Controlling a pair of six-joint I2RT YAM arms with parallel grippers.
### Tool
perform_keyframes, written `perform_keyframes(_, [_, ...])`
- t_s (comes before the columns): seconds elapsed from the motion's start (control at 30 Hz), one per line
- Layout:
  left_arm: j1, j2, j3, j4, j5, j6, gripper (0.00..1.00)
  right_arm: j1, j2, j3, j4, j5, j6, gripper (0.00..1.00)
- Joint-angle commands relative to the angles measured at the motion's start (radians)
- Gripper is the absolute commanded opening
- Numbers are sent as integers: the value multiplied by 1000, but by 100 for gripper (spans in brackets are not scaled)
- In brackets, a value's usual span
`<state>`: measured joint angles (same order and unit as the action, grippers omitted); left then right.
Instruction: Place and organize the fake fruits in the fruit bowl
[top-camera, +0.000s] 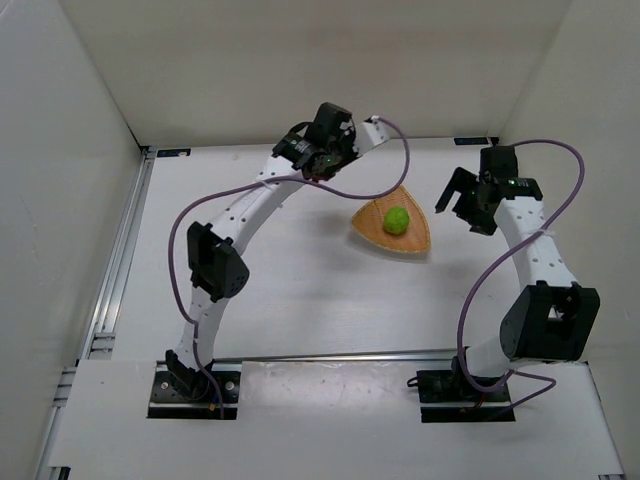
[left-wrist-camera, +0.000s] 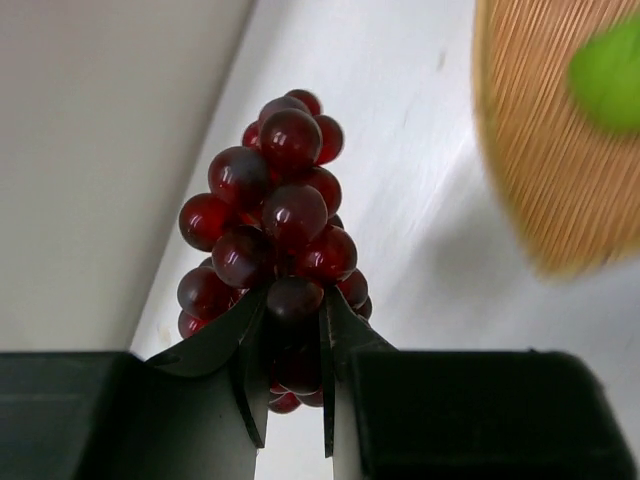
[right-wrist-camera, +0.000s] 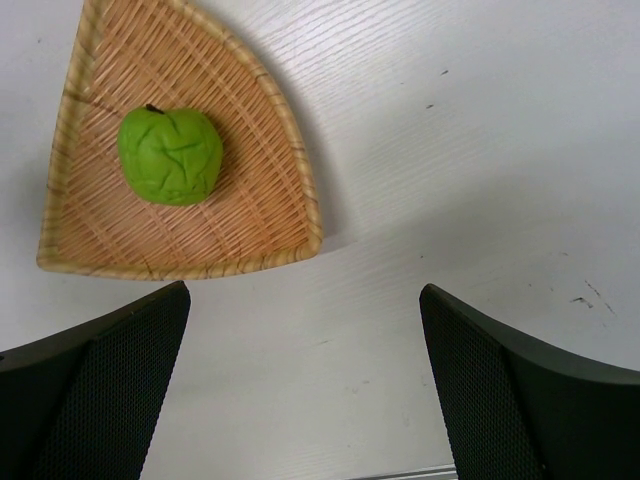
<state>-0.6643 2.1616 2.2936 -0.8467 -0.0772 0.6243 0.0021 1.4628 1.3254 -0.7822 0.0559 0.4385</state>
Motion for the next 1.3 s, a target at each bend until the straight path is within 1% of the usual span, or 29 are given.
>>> perform_keyframes(0.0, [-84, 104, 185, 119, 83, -97, 17, -27, -47, 5, 27, 10, 34, 100])
perform_keyframes(0.07, [-106, 132, 196, 159, 105, -106, 18, -27, -56, 17, 27, 22, 34, 100])
perform_keyframes(0.13, [-120, 132, 161, 214, 119, -130, 18, -36, -56, 17, 27, 38, 34, 100])
perform_keyframes(0.3, [-138, 161, 129, 224, 142, -172, 18, -56, -85, 8, 18, 59, 34, 100])
perform_keyframes(0.5, [-172, 152, 40, 224, 162, -192, 20, -65, -124, -26, 18, 59, 25, 100])
perform_keyframes(0.53, [-172, 152, 27, 224, 162, -192, 23, -65, -124, -35, 18, 59, 25, 100])
perform_keyframes(0.63, [-181, 152, -5, 224, 148, -201, 29, -65, -134, -35, 18, 68, 16, 100])
perform_keyframes(0.67, [-181, 152, -22, 224, 148, -201, 34, -65, -134, -35, 18, 68, 16, 100])
perform_keyframes(0.73, [-181, 141, -45, 224, 148, -201, 39, -65, -134, -35, 18, 68, 16, 100])
perform_keyframes(0.8, [-201, 141, -66, 224, 148, -201, 49, -65, -134, -35, 18, 58, 16, 100])
perform_keyframes(0.87, [-210, 132, -80, 224, 137, -201, 61, -65, -134, -35, 18, 38, 16, 100])
perform_keyframes(0.9, [-210, 132, -80, 224, 137, -201, 69, -65, -134, -35, 18, 38, 6, 100])
perform_keyframes(0.93, [-210, 132, -80, 224, 137, -201, 84, -65, -134, -35, 18, 26, 6, 100])
perform_keyframes(1.0, [-210, 112, -80, 224, 137, -210, 97, -65, -134, -35, 18, 25, 6, 100])
perform_keyframes(1.03, [-210, 112, -80, 224, 137, -210, 100, -65, -134, -26, 18, 13, 6, 100])
perform_keyframes(1.13, [-210, 93, -80, 224, 128, -210, 100, -65, -143, -26, 18, 4, 6, 100])
perform_keyframes(1.27, [-210, 20, -91, 215, 106, -219, 100, -65, -153, -26, 18, 4, 6, 100])
